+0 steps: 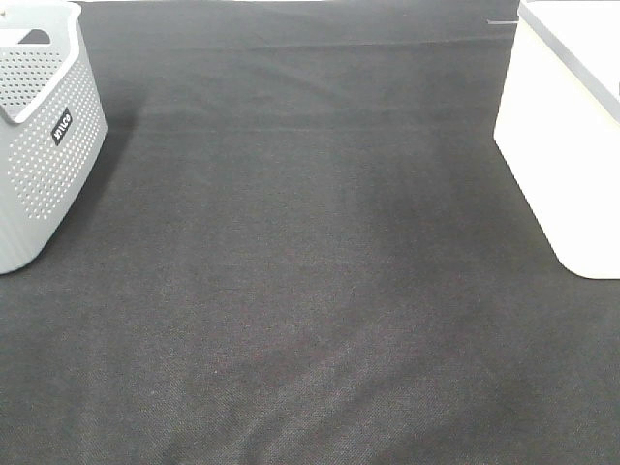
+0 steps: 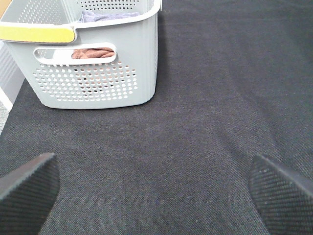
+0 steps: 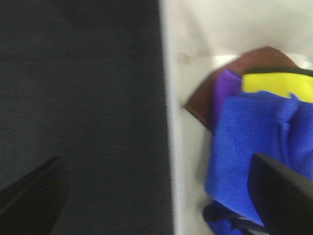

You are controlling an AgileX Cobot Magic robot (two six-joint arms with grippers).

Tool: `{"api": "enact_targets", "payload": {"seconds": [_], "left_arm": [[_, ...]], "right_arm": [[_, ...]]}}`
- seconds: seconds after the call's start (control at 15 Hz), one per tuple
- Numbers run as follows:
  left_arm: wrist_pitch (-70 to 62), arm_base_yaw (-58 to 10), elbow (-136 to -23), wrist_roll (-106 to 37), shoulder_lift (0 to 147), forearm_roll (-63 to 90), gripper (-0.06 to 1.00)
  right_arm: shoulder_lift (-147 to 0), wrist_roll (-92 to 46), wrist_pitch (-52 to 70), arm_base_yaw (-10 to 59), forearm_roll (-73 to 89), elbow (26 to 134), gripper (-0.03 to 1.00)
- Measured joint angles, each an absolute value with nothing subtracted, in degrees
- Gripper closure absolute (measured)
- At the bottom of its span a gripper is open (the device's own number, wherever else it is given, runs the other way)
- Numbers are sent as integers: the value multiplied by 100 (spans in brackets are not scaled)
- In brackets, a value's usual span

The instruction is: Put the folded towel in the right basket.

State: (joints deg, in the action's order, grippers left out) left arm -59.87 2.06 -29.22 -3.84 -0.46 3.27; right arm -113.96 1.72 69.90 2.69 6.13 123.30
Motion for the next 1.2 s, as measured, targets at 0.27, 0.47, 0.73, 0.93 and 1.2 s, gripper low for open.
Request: {"api": "enact_targets", "payload": {"seconds": [0.27, 0.47, 0.73, 0.93, 1.2], "left_arm": [[-5987, 206, -2922, -384, -46, 327, -4], [-5987, 206, -2922, -384, -46, 327, -4], [-5987, 206, -2922, -384, -46, 327, -4], [-5987, 206, -2922, -384, -46, 327, -4], [-5987, 206, -2922, -384, -46, 327, -4]], "right_arm": [[-10571, 372, 6961, 819, 567, 11837, 2], [-8864, 705, 6944, 1261, 92, 9729, 3], [-6314, 877, 6383, 1278, 0, 6543, 3], [-4097, 877, 6257, 1278, -29, 4641, 3], [-1982, 756, 6199, 1278, -252, 3254, 3]]}}
